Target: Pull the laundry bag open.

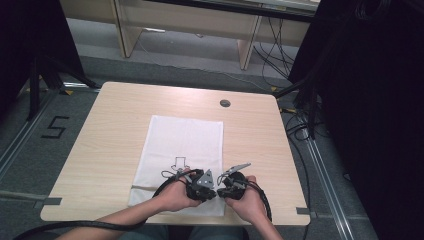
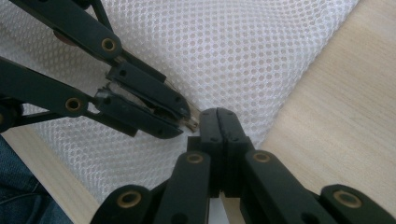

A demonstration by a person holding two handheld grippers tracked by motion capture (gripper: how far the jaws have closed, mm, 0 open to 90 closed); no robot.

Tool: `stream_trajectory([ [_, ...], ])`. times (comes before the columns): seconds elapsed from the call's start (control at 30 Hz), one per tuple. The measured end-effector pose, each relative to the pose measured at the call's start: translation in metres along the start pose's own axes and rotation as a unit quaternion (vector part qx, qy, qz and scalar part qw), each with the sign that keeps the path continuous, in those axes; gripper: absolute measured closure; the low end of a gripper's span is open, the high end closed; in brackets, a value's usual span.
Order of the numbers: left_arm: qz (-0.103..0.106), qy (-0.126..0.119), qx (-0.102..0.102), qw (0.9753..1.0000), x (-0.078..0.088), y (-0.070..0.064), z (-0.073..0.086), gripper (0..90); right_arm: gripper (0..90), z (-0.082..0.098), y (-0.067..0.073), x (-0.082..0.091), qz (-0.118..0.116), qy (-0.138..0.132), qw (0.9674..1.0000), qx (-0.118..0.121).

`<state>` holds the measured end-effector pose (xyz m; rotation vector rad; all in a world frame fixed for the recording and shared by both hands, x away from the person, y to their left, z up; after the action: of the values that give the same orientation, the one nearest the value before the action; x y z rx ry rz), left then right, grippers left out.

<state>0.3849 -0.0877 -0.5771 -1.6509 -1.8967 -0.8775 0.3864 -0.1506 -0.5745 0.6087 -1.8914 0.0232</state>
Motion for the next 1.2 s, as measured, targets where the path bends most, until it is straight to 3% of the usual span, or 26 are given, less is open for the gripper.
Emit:
stream_trajectory([
  [0.17, -0.003, 0.002, 0.001, 1.0000, 0.0008, 0.0017, -0.0001, 87.0, 90.0, 0.0007, 0.0001, 0.0004, 0.006, 0.002, 1.0000, -0.002],
  [0.23, -0.002, 0.009, 0.002, 1.0000, 0.0013, 0.0008, 0.0000, 87.1, 90.0, -0.0009, -0.0002, -0.0006, 0.004, -0.003, 0.9999, 0.014],
  [0.27, -0.003, 0.010, 0.002, 0.9999, 0.0015, 0.0008, -0.0003, 87.1, 90.0, 0.0011, 0.0011, 0.0002, 0.009, 0.003, 0.9999, 0.004],
  [0.3, -0.002, 0.011, 0.002, 0.9999, 0.0018, 0.0008, -0.0007, 87.2, 90.0, -0.0008, 0.0003, -0.0006, 0.009, -0.003, 0.9997, 0.023],
  [0.37, -0.001, 0.013, 0.003, 0.9999, 0.0032, 0.0016, -0.0004, 87.2, 90.0, -0.0008, 0.0007, -0.0007, 0.013, -0.003, 0.9995, 0.030],
  [0.4, -0.001, 0.016, 0.002, 0.9999, 0.0039, 0.0021, 0.0003, 87.2, 90.0, 0.0014, 0.0026, 0.0001, 0.014, 0.004, 0.9997, 0.020],
  [0.43, 0.000, 0.015, 0.004, 0.9999, 0.0041, 0.0018, 0.0000, 87.2, 90.0, -0.0008, 0.0008, -0.0008, 0.014, -0.003, 0.9993, 0.034],
  [0.47, -0.002, 0.015, 0.004, 0.9999, 0.0043, 0.0017, -0.0001, 87.2, 90.0, 0.0014, 0.0026, 0.0001, 0.013, 0.004, 0.9997, 0.019],
  [0.5, -0.002, 0.013, 0.003, 0.9999, 0.0042, 0.0015, -0.0008, 87.2, 90.0, -0.0008, 0.0006, -0.0007, 0.012, -0.004, 0.9994, 0.031],
  [0.87, -0.003, 0.015, 0.001, 0.9999, 0.0068, 0.0014, -0.0005, 87.2, 90.0, -0.0011, 0.0002, -0.0010, 0.009, -0.005, 0.9993, 0.037],
  [0.93, -0.004, 0.015, -0.004, 0.9999, 0.0073, 0.0018, -0.0007, 87.3, 90.0, 0.0016, 0.0024, 0.0001, 0.011, 0.003, 0.9997, 0.021],
  [1.07, -0.004, 0.014, -0.005, 0.9999, 0.0076, 0.0017, -0.0008, 87.2, 90.0, -0.0012, -0.0001, -0.0011, 0.008, -0.006, 0.9992, 0.040],
  [1.2, -0.003, 0.014, 0.001, 0.9999, 0.0077, 0.0007, -0.0004, 87.2, 90.0, -0.0006, 0.0003, -0.0007, 0.008, -0.003, 0.9994, 0.033],
])
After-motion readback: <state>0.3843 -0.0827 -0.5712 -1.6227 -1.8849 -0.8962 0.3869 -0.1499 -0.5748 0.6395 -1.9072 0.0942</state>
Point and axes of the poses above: each handheld gripper's, and its own axes: x roughly backward along the jaws, z roughly out of its underside, y roughly to its left, the point moved 10 cm from there along -x, roughly forward along the jaws, and after that the axes turned 14 degrees about -x, right-handed, at the moved point
